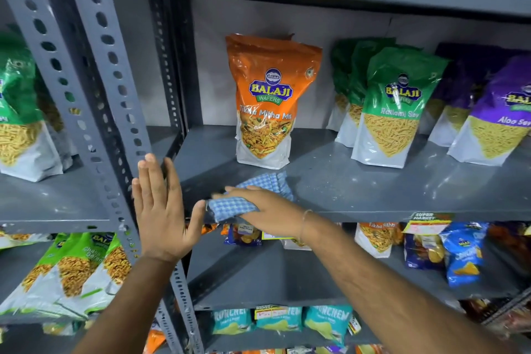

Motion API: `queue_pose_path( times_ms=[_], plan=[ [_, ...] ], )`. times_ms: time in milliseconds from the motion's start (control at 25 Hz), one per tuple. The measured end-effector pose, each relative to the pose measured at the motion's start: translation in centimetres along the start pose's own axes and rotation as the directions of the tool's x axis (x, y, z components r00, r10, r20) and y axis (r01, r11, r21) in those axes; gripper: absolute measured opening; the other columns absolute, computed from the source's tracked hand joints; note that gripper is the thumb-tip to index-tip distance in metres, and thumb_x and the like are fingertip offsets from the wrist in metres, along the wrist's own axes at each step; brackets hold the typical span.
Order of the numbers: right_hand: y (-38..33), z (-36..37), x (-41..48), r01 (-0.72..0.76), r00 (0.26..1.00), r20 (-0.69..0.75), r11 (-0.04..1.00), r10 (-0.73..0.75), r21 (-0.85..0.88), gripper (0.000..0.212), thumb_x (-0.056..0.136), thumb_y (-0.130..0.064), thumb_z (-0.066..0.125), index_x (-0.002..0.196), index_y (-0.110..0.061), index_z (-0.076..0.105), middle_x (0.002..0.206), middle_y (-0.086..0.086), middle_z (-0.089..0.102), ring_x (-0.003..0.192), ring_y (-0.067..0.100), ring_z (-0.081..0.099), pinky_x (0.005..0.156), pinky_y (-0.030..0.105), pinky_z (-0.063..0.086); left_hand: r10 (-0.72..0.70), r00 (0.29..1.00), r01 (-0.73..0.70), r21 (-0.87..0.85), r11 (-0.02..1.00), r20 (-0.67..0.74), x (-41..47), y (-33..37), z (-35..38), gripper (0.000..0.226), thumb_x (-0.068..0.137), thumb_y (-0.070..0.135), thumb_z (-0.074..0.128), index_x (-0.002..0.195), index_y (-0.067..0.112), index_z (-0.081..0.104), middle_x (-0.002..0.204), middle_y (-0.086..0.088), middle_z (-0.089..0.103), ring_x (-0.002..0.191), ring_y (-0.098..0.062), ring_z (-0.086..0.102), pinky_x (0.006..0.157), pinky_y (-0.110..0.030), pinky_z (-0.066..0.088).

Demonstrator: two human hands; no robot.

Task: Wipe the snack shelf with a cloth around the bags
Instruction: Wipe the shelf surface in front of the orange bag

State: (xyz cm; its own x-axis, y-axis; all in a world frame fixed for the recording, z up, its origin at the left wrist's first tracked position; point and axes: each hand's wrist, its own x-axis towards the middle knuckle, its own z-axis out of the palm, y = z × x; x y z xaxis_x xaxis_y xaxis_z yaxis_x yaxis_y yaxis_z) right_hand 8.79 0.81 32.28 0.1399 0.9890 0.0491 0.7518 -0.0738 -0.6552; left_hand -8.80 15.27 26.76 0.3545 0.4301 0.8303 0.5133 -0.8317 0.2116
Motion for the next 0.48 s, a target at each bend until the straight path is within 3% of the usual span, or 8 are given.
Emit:
queue_pose_path(
  times_ms=[80,160,240,320,400,480],
  plan=[
    [0.4,-0.5,-2.2,-0.015,1.0,-0.026,0.999,0.016,0.031,0.05,0.089,-0.021,0.05,0.137,-0.034,0.053,0.138,0.0,0.06,0.119,0.021,0.062,0.103,0.043,0.049,-0.013,1.0,0.013,-0.021,1.0,-0.022,-0.2,0.6,-0.2,0.08,0.102,0.048,0.031,0.163,0.003,0.007,0.171,-0.02,-0.005,0.161,-0.036,-0.006,0.13,-0.055,0.001],
    [0.3,-2.5,-3.2,-0.033,0.989,-0.142,0.997,0.042,0.065,0.042,0.089,-0.022,0.053,0.131,-0.028,0.058,0.122,0.001,0.069,0.106,0.018,0.066,0.096,0.039,0.052,0.011,0.998,-0.013,-0.027,1.0,-0.061,-0.7,2.1,-0.2,0.076,0.103,0.044,0.03,0.164,0.006,0.006,0.171,-0.023,0.0,0.161,-0.038,-0.001,0.129,-0.056,0.004],
    [0.2,-5.8,-3.9,-0.023,0.923,-0.373,0.983,0.09,0.18,0.035,0.091,-0.014,0.056,0.125,-0.023,0.062,0.117,-0.001,0.071,0.103,0.012,0.066,0.094,0.026,0.05,0.095,0.994,-0.097,-0.034,0.995,-0.05,-0.5,4.3,0.0,0.073,0.104,0.041,0.033,0.165,0.01,0.008,0.171,-0.023,0.006,0.161,-0.037,0.004,0.13,-0.053,0.007],
    [1.2,-9.7,-4.0,-0.02,0.813,-0.562,0.973,0.15,0.23,0.032,0.096,-0.008,0.052,0.118,-0.028,0.063,0.11,-0.006,0.07,0.1,0.006,0.064,0.09,0.017,0.047,0.13,0.991,-0.128,-0.055,0.99,0.03,0.8,6.5,0.3,0.07,0.104,0.038,0.037,0.165,0.013,0.013,0.172,-0.02,0.01,0.162,-0.033,0.008,0.13,-0.051,0.011],
    [3.5,-12.8,-3.0,-0.105,0.729,-0.644,0.968,0.231,0.229,0.027,0.1,-0.017,0.049,0.119,-0.026,0.065,0.113,-0.006,0.069,0.104,0.01,0.062,0.094,0.026,0.048,0.114,0.983,-0.106,-0.061,0.993,0.145,2.3,7.8,0.9,0.07,0.104,0.038,0.038,0.165,0.015,0.014,0.175,-0.012,0.009,0.162,-0.027,0.006,0.131,-0.05,0.013],
    [5.9,-14.8,-1.2,-0.206,0.693,-0.669,0.963,0.27,0.175,0.03,0.099,-0.022,0.046,0.122,-0.019,0.064,0.114,0.001,0.071,0.104,0.021,0.063,0.091,0.036,0.051,0.101,0.965,-0.098,-0.026,0.995,0.243,3.1,8.0,1.7,0.07,0.105,0.042,0.035,0.166,0.02,0.009,0.176,-0.005,0.005,0.162,-0.021,0.002,0.13,-0.052,0.015]
  ],
)
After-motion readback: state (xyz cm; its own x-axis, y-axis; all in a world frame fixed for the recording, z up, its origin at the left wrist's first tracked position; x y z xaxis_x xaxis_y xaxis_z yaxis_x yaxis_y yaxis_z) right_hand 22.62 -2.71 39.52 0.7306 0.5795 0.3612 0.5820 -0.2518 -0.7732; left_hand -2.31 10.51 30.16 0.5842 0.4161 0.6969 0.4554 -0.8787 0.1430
